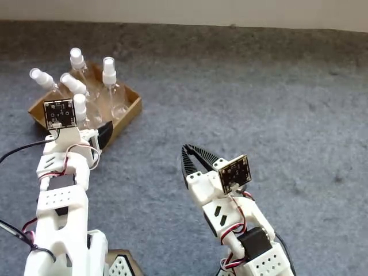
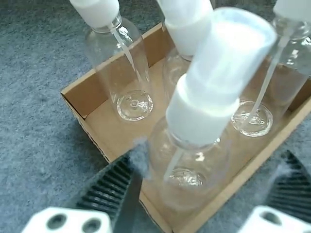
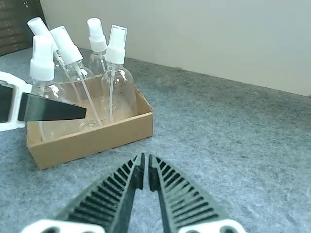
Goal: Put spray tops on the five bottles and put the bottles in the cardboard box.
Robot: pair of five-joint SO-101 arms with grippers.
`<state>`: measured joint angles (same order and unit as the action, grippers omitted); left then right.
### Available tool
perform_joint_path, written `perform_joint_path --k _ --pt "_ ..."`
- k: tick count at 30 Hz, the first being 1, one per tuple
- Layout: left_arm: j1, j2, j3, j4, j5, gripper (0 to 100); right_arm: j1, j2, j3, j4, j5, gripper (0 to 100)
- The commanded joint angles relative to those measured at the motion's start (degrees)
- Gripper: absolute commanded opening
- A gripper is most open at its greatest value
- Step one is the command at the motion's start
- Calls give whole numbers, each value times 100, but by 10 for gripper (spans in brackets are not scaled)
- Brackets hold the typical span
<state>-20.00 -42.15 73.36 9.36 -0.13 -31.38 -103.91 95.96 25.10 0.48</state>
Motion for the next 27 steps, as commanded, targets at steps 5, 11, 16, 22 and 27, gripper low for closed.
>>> perform_joint_path --k 5,11,16,22,27 --pt "66 -57 -1059 1125 -53 356 75 -66 954 22 70 19" --pt "66 -57 -1508 1969 -53 356 75 -66 954 22 70 19" --pt "66 -57 -1947 2673 -53 356 75 -66 954 22 70 19" --pt "66 -1007 -2211 3710 -53 356 75 -66 954 22 70 19" --pt "66 -2396 -2281 4519 -149 352 75 -66 954 22 70 19"
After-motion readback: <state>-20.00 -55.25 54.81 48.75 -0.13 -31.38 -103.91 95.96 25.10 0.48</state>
